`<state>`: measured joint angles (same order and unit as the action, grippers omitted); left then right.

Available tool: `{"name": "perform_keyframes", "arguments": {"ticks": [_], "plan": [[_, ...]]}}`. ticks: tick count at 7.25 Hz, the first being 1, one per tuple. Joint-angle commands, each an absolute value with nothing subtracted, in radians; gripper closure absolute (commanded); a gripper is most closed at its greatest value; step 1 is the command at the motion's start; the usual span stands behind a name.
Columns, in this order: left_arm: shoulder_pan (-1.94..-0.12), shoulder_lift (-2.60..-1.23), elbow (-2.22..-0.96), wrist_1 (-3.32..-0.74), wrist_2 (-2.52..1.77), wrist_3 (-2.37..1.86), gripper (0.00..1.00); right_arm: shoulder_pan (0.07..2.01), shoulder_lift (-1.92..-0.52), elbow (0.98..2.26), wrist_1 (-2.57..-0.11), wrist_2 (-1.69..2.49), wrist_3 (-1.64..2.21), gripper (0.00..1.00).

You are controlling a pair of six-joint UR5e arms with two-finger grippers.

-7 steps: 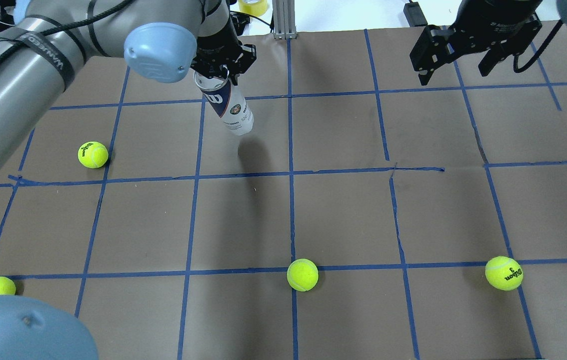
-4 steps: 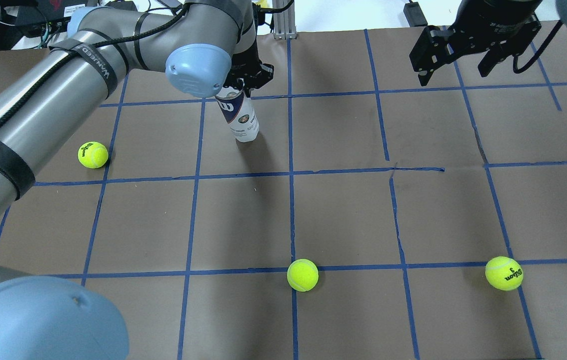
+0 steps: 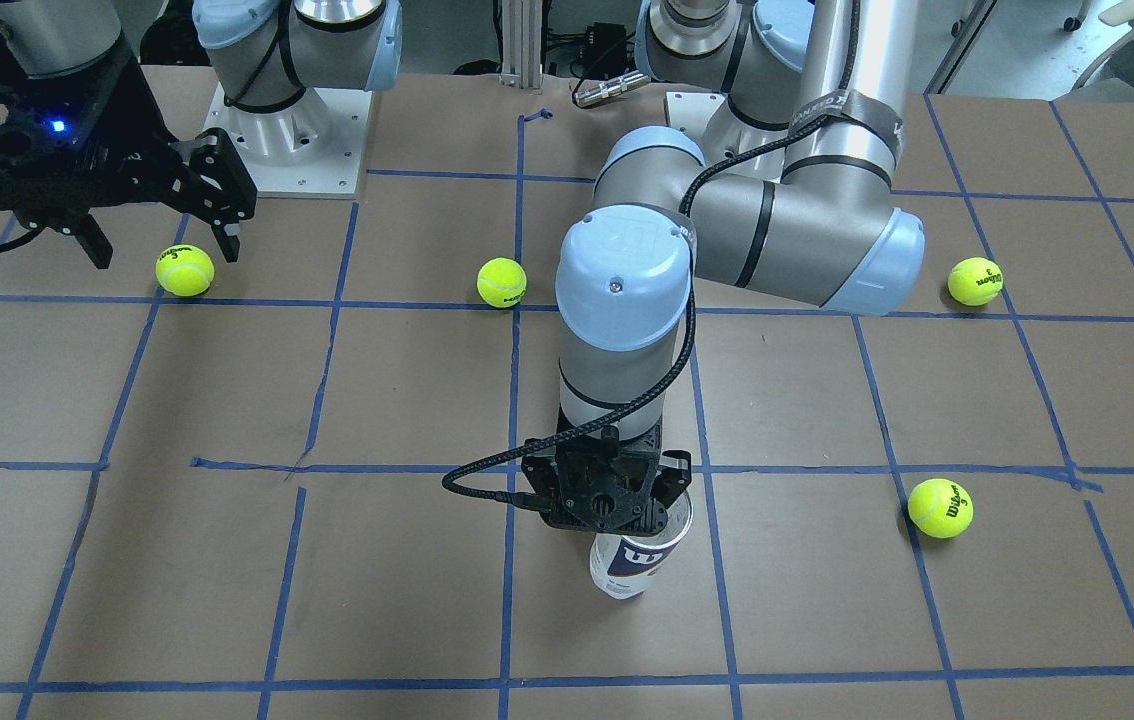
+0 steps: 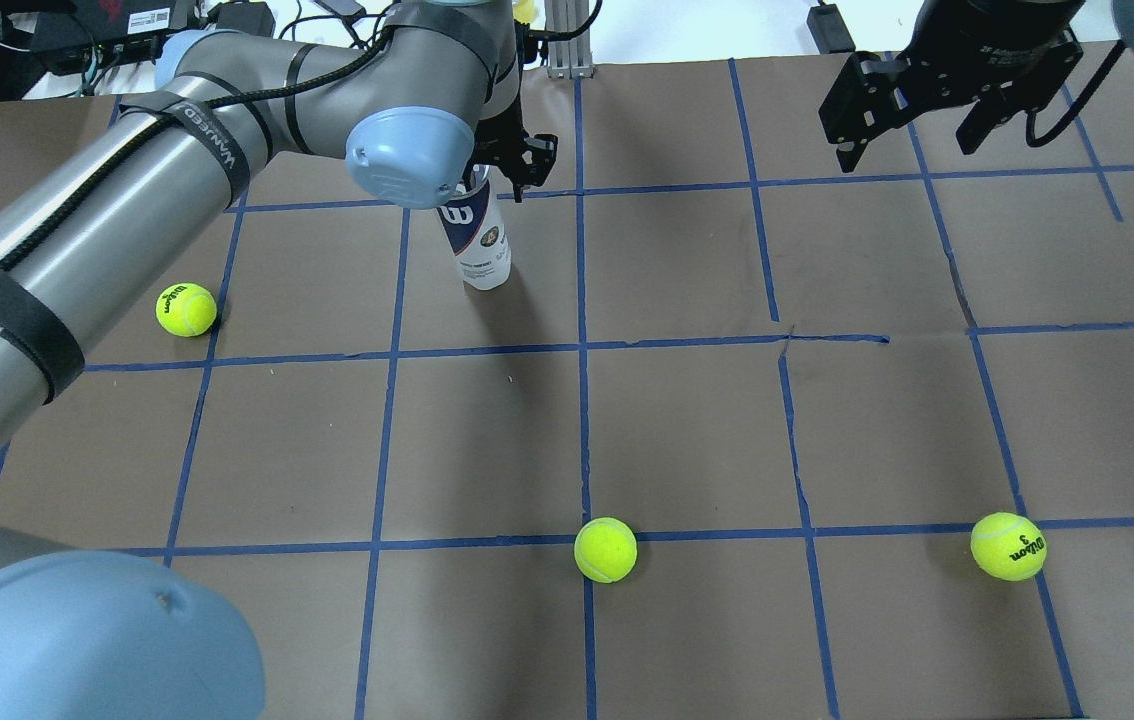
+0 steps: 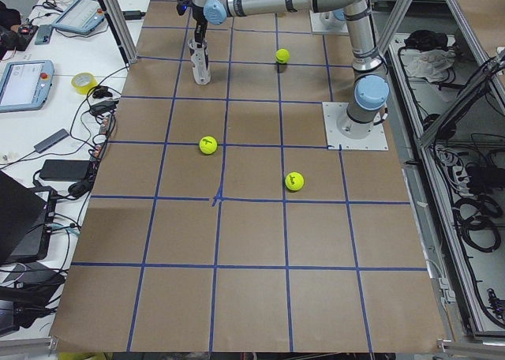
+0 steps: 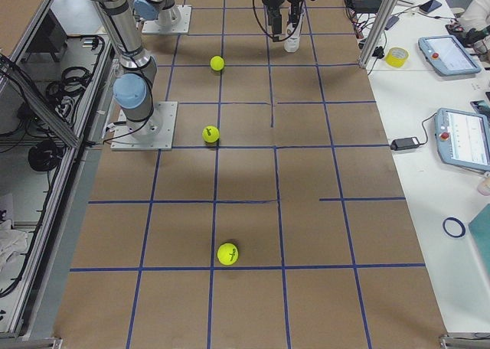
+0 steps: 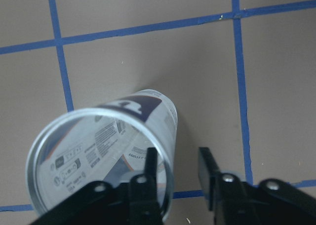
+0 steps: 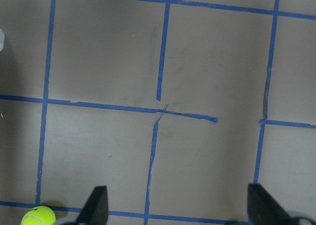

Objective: Lift up tennis ball bucket
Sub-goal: 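Lower the upright can onto the table with the left gripper, then open the left gripper and raise it off the standing can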

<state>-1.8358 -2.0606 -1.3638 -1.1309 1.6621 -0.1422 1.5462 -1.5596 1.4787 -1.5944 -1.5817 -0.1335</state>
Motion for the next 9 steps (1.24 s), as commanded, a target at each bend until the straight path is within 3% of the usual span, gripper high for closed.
{"name": "perform_keyframes", "arguments": {"ticks": [1, 5, 9], "plan": [[-1.845, -1.993, -1.359, -1.138, 1.644, -0.143, 0.00, 1.546, -1.560, 1.479, -1.594, -1.582, -0.133, 0.00], [-1.841, -1.768, -1.376, -1.336, 1.614, -0.143, 0.00, 1.546, -1.562, 1.479, -1.594, -1.583, -0.135, 0.00], [-1.746, -1.560, -1.610, -1.407, 1.624, -0.120, 0.00, 1.546, -1.565, 1.480, -1.592, -1.583, -0.137, 0.00]]}}
